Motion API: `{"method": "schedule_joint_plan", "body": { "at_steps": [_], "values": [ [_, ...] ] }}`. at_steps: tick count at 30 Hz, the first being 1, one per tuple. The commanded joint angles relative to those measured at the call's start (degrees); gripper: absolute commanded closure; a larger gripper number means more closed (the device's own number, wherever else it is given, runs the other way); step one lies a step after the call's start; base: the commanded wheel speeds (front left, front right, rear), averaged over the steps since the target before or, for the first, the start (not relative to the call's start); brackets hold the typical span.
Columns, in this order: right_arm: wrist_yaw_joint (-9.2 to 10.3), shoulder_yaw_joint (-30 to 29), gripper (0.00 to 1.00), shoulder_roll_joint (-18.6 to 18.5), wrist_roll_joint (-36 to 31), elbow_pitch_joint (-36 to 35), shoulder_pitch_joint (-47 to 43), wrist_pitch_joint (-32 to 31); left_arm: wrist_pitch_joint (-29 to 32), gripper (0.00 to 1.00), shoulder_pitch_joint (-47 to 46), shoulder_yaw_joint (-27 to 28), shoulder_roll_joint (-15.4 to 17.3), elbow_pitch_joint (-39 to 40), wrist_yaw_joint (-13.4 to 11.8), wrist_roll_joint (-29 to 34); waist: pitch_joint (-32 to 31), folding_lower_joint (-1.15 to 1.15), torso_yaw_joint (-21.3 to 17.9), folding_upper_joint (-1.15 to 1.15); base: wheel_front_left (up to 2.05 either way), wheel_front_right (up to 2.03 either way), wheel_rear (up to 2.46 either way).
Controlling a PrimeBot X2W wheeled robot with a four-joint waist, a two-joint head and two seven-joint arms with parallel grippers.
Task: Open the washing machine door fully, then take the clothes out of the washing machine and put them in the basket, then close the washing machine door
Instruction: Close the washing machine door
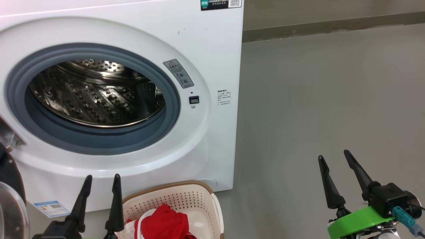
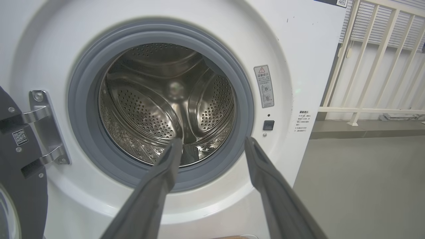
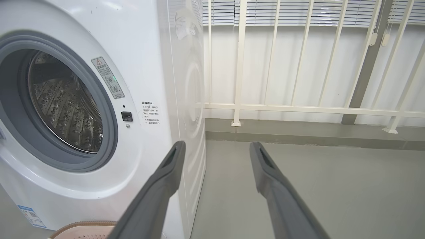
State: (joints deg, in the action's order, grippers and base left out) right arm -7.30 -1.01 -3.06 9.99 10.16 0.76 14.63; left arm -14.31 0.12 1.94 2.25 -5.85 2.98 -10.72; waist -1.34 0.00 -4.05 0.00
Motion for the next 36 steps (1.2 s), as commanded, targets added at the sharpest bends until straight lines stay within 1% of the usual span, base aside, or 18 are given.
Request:
{"method": "schedule_joint_plan", "body": {
  "at_steps": [1,11,17,26,31,36],
  "values": [
    [-0.19,1.22,0.0,-0.55,-0.54,-1.65,0.75,0.37,-0.69,0.0,-0.77,1.63,0.72,1.64,-0.44,-0.01,-0.12,0.0,0.07,0.0,0.0,0.0,0.0],
    [-0.19,1.5,0.0,-0.86,-0.52,-1.7,0.47,0.37,-0.34,0.0,-0.18,1.14,0.82,1.78,-0.91,-0.35,-0.4,0.0,-0.14,0.0,-0.01,0.01,0.0],
    [-0.19,1.43,0.0,-0.87,-0.46,-1.61,0.41,0.37,-0.19,0.0,-0.23,0.7,0.94,2.63,-1.3,-0.27,-0.11,0.0,-0.34,0.0,-0.58,0.58,0.0],
    [-0.19,1.37,0.0,-0.89,-0.72,-1.53,0.6,0.37,-0.18,0.0,-0.14,0.3,1.3,3.56,-1.64,-0.39,0.34,0.0,-0.53,0.0,-1.6,1.6,0.0],
    [-0.19,1.43,0.0,-0.91,-0.78,-1.45,0.58,0.37,-0.09,0.0,-0.15,-0.18,1.39,3.74,-0.75,-1.92,0.4,0.0,-0.46,0.0,-2.04,2.04,0.0],
    [-0.19,1.52,0.0,-0.9,-0.72,-1.32,0.71,0.37,0.38,0.0,-0.02,-0.54,1.51,3.78,-0.76,-2.34,0.48,0.0,-0.25,0.0,-1.44,1.44,0.0]
  ]
}}
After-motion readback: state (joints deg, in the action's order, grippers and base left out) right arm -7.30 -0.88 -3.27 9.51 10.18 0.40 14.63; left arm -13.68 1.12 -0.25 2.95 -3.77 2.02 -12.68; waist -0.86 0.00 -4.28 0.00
